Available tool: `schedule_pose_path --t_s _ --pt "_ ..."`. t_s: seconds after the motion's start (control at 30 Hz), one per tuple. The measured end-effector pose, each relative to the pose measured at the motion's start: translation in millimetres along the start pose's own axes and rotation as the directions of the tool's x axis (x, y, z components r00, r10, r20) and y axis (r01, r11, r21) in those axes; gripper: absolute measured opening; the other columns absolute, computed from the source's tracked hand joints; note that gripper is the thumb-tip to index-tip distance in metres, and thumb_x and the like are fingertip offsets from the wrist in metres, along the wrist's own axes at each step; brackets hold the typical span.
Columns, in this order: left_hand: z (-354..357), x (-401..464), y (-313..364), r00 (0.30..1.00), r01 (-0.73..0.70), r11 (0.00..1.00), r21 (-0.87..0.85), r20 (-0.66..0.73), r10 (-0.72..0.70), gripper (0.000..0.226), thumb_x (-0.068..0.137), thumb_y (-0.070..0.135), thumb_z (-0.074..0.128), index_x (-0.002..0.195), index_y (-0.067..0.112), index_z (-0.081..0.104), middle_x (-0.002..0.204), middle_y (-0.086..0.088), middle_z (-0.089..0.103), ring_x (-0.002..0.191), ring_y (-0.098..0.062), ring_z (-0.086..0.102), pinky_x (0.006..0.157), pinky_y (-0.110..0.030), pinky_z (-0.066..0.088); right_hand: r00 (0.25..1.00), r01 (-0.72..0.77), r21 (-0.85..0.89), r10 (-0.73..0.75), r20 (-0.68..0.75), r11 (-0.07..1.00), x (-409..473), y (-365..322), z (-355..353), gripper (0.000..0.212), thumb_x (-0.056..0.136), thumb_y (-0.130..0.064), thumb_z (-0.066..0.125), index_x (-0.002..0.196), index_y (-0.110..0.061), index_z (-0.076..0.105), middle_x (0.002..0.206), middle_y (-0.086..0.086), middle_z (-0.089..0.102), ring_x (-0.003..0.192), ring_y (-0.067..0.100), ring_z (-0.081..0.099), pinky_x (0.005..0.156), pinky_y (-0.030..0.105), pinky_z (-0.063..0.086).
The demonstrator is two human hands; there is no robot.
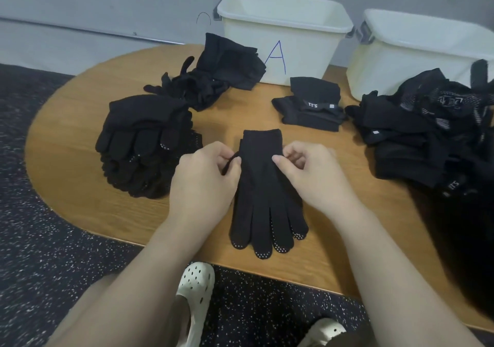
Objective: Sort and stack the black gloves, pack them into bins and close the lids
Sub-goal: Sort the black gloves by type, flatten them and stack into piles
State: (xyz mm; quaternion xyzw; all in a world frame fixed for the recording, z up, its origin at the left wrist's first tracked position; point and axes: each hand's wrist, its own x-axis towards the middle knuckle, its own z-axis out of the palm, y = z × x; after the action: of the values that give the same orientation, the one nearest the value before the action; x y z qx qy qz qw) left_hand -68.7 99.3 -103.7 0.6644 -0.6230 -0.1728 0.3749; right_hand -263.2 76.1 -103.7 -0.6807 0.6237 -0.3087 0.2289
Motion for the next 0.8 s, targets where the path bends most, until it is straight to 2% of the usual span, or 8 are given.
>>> schedule_pose_path --t_s 0.17,0.33,0.43,0.5,0.6,0.7,0.8 --pt "2.8 -1.3 -0.2 1.0 -0.011 0.998 0.055 0.01 0.01 0.008 0.095 0.03 0.068 0.099 0.023 0.071 0.08 0.012 0.063 0.076 -0.012 0.063 0.072 -0.041 0.059 0.996 0.012 -0.145 -0.025 -0.083 0.989 5.6 0.6 10.3 0.013 0.095 -0.036 0.069 0.086 -0.027 0.068 0.085 -0.013 0.054 0.08 0.009 0.056 0.077 0.035 0.05" --pt "5.4 -0.4 -3.9 0.997 -0.077 0.992 0.098 0.032 0.075 0.018 0.095 0.025 0.068 0.112 0.019 0.069 0.099 0.008 0.061 0.087 -0.012 0.06 0.077 -0.041 0.057 0.991 0.024 -0.207 -0.05 -0.122 0.978 3.9 -1.2 13.6 0.014 0.096 -0.037 0.068 0.097 -0.023 0.07 0.089 -0.014 0.051 0.088 0.013 0.058 0.08 0.037 0.051" --pt "8.4 3.0 -6.9 0.984 -0.174 0.98 0.098 0.054 0.17 0.024 0.097 0.022 0.065 0.12 0.017 0.068 0.111 0.005 0.059 0.102 -0.014 0.059 0.086 -0.04 0.056 0.988 0.023 -0.237 -0.058 -0.144 0.971 3.1 -0.9 16.2 0.014 0.096 -0.035 0.067 0.093 -0.022 0.07 0.087 -0.012 0.049 0.087 0.016 0.056 0.078 0.036 0.049" --pt "10.4 7.7 -6.3 0.95 -0.304 0.945 0.117 0.109 0.292 0.028 0.099 0.022 0.062 0.126 0.017 0.069 0.123 0.002 0.06 0.114 -0.018 0.054 0.096 -0.041 0.052 0.985 0.016 -0.242 -0.057 -0.162 0.97 3.7 -0.4 18.4 0.014 0.096 -0.034 0.067 0.091 -0.021 0.069 0.087 -0.01 0.049 0.087 0.016 0.055 0.076 0.035 0.046" --pt "12.6 12.6 -4.2 0.86 -0.483 0.857 0.178 0.282 0.426 0.038 0.105 0.029 0.052 0.14 0.021 0.062 0.152 -0.002 0.052 0.138 -0.022 0.044 0.113 -0.045 0.038 0.986 -0.007 -0.221 -0.03 -0.164 0.975 4.9 0.6 19.2 0.013 0.096 -0.033 0.067 0.09 -0.021 0.068 0.086 -0.013 0.047 0.087 0.015 0.053 0.073 0.03 0.037" --pt "16.3 11.0 -8.0 0.809 -0.511 0.828 0.231 0.455 0.372 0.054 0.11 0.042 0.035 0.16 0.023 0.034 0.17 0.004 0.024 0.157 -0.014 0.017 0.125 -0.033 0.014 0.985 -0.031 -0.19 -0.001 -0.171 0.981 6.0 1.7 18.4 0.013 0.096 -0.031 0.068 0.087 -0.022 0.068 0.085 -0.013 0.047 0.087 0.015 0.053 0.075 0.031 0.04" --pt "18.6 9.7 -11.7 0.802 -0.502 0.817 0.283 0.506 0.318 0.061 0.11 0.046 0.023 0.165 0.023 0.014 0.172 0.008 0.006 0.158 -0.007 -0.001 0.125 -0.027 -0.001 0.983 -0.066 -0.209 0.028 -0.182 0.976 7.9 2.5 17.4 0.017 0.096 -0.032 0.068 0.085 -0.019 0.07 0.086 -0.007 0.052 0.087 0.018 0.057 0.075 0.034 0.046"
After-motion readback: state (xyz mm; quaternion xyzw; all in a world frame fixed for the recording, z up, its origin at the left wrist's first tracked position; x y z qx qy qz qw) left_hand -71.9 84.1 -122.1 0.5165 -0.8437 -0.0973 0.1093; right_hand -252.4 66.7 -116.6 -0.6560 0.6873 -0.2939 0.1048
